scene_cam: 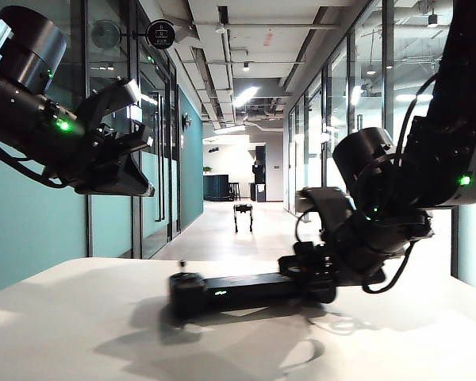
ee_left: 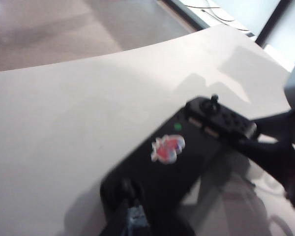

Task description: Push the left joystick on the remote control sitting on the white table backward to make the robot dog back up in a straight line until it returns close to you.

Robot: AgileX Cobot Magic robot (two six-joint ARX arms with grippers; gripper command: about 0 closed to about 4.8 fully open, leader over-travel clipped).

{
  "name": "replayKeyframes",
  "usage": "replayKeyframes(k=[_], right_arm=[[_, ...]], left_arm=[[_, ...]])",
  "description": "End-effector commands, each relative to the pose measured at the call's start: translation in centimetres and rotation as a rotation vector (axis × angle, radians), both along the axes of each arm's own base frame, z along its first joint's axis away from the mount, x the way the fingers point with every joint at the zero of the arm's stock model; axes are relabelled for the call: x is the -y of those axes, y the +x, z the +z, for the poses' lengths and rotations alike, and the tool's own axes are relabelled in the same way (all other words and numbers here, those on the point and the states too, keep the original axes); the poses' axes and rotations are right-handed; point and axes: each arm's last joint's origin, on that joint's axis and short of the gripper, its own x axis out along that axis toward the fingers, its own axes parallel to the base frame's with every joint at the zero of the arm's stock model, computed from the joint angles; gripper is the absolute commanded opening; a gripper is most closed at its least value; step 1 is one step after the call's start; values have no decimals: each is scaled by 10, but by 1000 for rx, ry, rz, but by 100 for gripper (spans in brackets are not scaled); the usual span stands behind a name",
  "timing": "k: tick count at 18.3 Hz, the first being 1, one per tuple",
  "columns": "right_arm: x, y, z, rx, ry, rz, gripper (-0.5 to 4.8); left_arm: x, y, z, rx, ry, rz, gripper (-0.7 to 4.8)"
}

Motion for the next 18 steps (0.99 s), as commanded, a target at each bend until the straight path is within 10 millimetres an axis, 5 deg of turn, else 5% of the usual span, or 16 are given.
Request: replayKeyframes(k=[1,18], right_arm=[[0,2,5,19,67,-101,197],[4,3,5,50,61,-298,170]], left_arm=[[5,12,-3,3,3,-44,-5],[45,124,-55,-23,0,-200,-5]])
